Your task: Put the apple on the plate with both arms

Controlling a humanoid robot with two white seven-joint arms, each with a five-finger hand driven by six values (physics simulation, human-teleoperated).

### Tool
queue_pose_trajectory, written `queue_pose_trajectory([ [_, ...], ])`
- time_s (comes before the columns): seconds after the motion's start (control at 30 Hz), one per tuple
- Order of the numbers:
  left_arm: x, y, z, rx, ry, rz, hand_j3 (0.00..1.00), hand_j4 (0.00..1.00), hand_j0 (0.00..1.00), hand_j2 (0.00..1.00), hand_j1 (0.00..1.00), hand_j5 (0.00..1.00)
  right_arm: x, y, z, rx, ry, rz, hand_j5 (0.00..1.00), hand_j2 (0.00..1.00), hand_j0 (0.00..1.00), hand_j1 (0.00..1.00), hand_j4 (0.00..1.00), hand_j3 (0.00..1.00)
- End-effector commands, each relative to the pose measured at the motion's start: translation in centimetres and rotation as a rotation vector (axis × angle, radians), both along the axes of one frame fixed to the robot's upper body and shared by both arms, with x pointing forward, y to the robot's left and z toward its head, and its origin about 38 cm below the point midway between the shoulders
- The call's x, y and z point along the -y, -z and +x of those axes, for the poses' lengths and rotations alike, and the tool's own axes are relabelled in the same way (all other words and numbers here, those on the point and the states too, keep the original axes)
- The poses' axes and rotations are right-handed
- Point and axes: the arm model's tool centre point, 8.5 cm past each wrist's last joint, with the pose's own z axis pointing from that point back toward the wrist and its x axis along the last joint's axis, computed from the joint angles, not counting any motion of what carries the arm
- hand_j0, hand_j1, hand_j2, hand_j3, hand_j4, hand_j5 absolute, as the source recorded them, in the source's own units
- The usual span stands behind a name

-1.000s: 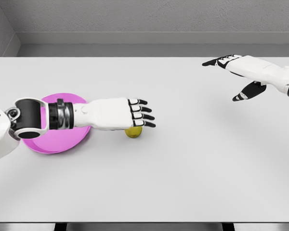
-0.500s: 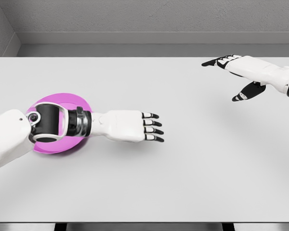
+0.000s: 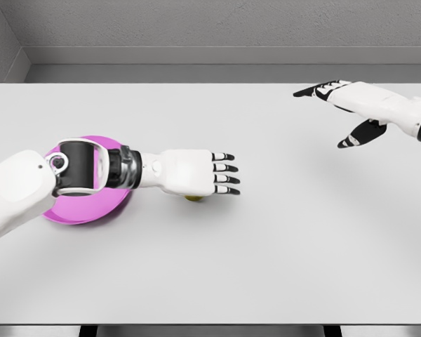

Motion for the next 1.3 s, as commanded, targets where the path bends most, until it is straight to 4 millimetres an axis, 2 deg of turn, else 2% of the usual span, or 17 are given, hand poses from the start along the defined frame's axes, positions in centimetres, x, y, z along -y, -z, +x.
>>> queue_pose_trajectory([
  [0.0, -0.1, 0.3, 0.3, 0.022, -0.009, 0.021, 1.00, 1.00, 1.00, 1.00, 1.00, 1.00, 0.0, 0.0, 0.0, -0.001, 0.001, 0.002, 1.00, 1.00, 1.00, 1.00, 1.00, 1.00],
  [0.13, -0.1, 0.4, 0.5, 0.041, -0.012, 0.038, 1.00, 1.00, 1.00, 1.00, 1.00, 1.00, 0.0, 0.0, 0.0, -0.001, 0.000, 0.002, 1.00, 1.00, 1.00, 1.00, 1.00, 1.00],
  [0.27, 0.3, 1.8, 0.8, 0.029, -0.016, 0.073, 1.00, 1.00, 1.00, 1.00, 1.00, 1.00, 0.0, 0.0, 0.0, -0.002, 0.000, 0.002, 1.00, 1.00, 1.00, 1.00, 1.00, 1.00],
  [0.53, 0.0, 3.1, 0.6, 0.008, -0.037, 0.135, 1.00, 1.00, 1.00, 1.00, 1.00, 1.00, 0.0, 0.0, 0.0, -0.002, -0.001, 0.001, 1.00, 1.00, 1.00, 1.00, 1.00, 1.00],
  [0.63, 0.0, 3.0, 0.5, 0.005, -0.035, 0.132, 1.00, 1.00, 1.00, 1.00, 1.00, 1.00, 0.0, 0.0, 0.0, -0.002, -0.001, 0.001, 1.00, 1.00, 1.00, 1.00, 1.00, 1.00],
  [0.73, 0.2, 2.7, 0.5, 0.011, -0.031, 0.127, 0.89, 0.89, 0.89, 0.89, 0.89, 0.89, 0.0, 0.0, 0.0, -0.001, 0.000, 0.002, 1.00, 1.00, 1.00, 1.00, 1.00, 1.00],
  [0.9, 0.3, 2.7, 0.5, 0.017, -0.029, 0.130, 0.76, 0.76, 0.76, 0.76, 0.76, 0.76, 0.0, 0.0, 0.0, -0.002, -0.001, 0.001, 1.00, 1.00, 1.00, 1.00, 1.00, 1.00],
  [1.27, -0.1, 3.7, 0.0, -0.003, -0.033, 0.142, 0.70, 0.70, 0.70, 0.70, 0.70, 0.70, -0.1, 0.0, -0.1, 0.000, -0.002, -0.001, 1.00, 1.00, 1.00, 1.00, 1.00, 1.00],
])
